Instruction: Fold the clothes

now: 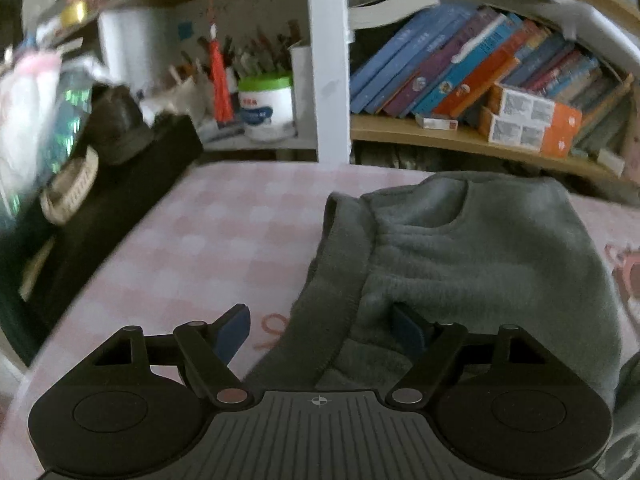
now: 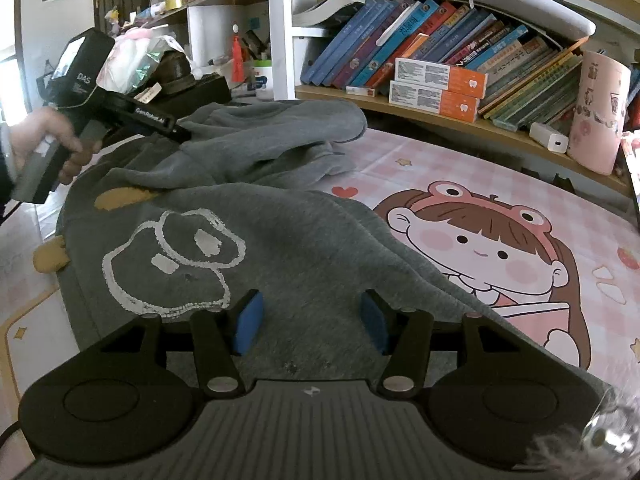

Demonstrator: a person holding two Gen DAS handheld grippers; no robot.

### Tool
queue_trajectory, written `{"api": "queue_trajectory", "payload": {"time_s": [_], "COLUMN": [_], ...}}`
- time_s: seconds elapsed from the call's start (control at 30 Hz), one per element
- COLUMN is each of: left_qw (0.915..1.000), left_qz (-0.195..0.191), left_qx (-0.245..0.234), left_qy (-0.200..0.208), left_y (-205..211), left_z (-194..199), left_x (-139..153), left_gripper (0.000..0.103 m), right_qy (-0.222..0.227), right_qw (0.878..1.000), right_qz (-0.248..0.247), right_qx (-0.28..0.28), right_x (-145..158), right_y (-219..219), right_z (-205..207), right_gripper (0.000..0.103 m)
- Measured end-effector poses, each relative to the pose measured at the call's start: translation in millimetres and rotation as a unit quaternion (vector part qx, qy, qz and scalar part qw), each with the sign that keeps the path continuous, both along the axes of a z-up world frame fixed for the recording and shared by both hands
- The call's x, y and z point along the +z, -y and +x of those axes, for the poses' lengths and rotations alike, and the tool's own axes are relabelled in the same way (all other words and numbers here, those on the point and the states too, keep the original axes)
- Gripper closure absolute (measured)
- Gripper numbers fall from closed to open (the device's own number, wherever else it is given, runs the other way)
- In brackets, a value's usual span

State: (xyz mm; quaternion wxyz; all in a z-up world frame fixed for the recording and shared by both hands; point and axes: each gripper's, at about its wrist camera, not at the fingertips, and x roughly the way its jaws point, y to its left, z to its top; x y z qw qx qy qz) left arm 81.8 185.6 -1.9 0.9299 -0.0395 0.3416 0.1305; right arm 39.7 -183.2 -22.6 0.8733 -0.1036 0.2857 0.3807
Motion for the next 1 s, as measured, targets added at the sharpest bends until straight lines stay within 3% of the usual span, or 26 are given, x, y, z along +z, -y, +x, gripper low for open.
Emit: {"api": "queue_trajectory", "payload": {"time_s": [0.13, 0.37, 0.43, 0.5, 0.57, 0.67, 0.73, 0.87, 1.0], "left_qw": [0.9989, 0.9988, 0.9989, 0.999, 0.9982, 0.9959, 0.995, 0.9957, 0.9936], "left_qz": [-0.042, -0.013, -0.019, -0.03, -0.055, -0.071, -0.07, -0.052, -0.016], "left_qx": [-0.02, -0.046, -0.041, -0.032, -0.023, 0.022, 0.048, 0.071, 0.063], "left_qy": [0.0, -0.012, -0.01, -0.006, 0.011, 0.051, 0.053, 0.029, 0.093], "left_y": [1.1, 19.4, 18.8, 15.1, 5.1, -15.0, -26.3, -33.9, -11.3], "left_z": [-8.2, 3.9, 2.8, -1.0, -10.5, -32.3, -43.9, -56.7, -85.6], "left_x": [-3.2, -10.7, -7.8, -3.2, 5.4, 18.2, 18.7, 7.7, 19.4], "left_gripper": [0.024, 0.027, 0.033, 0.058, 0.068, 0.068, 0.067, 0.053, 0.052], "right_qy": [-0.002, -0.004, -0.004, -0.005, -0.006, -0.01, -0.015, -0.027, -0.049], "right_qw": [1.0, 1.0, 1.0, 1.0, 1.0, 1.0, 1.0, 0.999, 0.997], "right_qz": [0.002, 0.004, 0.004, 0.005, 0.006, 0.01, 0.016, 0.03, 0.055], "right_qx": [0.002, 0.004, 0.004, 0.004, 0.004, 0.01, 0.018, 0.037, 0.031], "right_x": [0.1, 0.4, 0.3, 0.3, 0.3, 0.5, 0.7, 1.2, 2.9], "right_y": [0.1, -1.0, -1.1, -1.0, -0.8, -1.1, -1.9, -3.5, 0.6], "right_z": [-1.3, -2.7, -2.8, -3.1, -3.3, -4.2, -5.7, -7.1, -1.7], "right_gripper": [0.047, 0.045, 0.045, 0.045, 0.045, 0.043, 0.042, 0.04, 0.04]}}
